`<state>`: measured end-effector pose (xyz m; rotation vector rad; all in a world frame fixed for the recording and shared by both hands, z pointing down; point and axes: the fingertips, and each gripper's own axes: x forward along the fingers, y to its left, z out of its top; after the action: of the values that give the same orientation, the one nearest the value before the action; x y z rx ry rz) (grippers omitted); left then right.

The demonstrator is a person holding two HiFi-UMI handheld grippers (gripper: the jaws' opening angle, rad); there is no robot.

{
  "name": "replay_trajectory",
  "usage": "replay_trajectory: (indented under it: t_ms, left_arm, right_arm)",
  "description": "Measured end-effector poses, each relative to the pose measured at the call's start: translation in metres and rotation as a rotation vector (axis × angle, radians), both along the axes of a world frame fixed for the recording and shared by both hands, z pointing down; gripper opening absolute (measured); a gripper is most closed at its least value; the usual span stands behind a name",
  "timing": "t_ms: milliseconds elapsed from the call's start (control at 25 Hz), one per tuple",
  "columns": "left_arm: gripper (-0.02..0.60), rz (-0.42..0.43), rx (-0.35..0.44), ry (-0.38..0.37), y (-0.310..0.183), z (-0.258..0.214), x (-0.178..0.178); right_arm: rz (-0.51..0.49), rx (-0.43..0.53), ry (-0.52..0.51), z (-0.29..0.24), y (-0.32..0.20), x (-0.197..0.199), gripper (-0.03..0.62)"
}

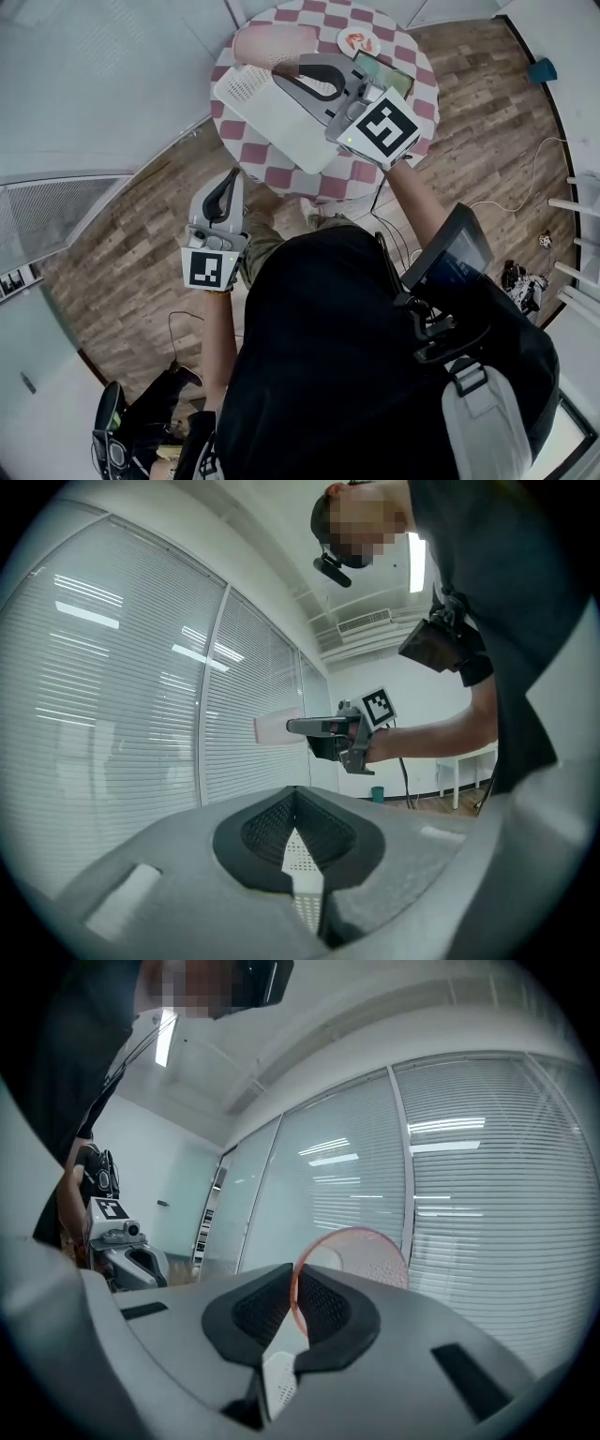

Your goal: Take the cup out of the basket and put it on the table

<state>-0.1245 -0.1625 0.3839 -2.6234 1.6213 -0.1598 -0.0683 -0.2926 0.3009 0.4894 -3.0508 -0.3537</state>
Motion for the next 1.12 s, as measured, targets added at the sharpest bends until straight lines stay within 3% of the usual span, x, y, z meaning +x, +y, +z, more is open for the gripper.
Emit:
replay_trajectory:
  t_ms: [360,1120]
  left_arm:
    - [-0.003,0.029,0.08,0.026,0.006,-0.027,0.01]
    - [-0.003,0.071,0.078,0.043,0.016,-0.015,0.025]
  right_arm:
    - [-0.026,0.085,-0.123,-0.027,0.043,0.007,0.026]
    - [0.01,-0.017,-0.12,0.042,0.095,0.017,0.026]
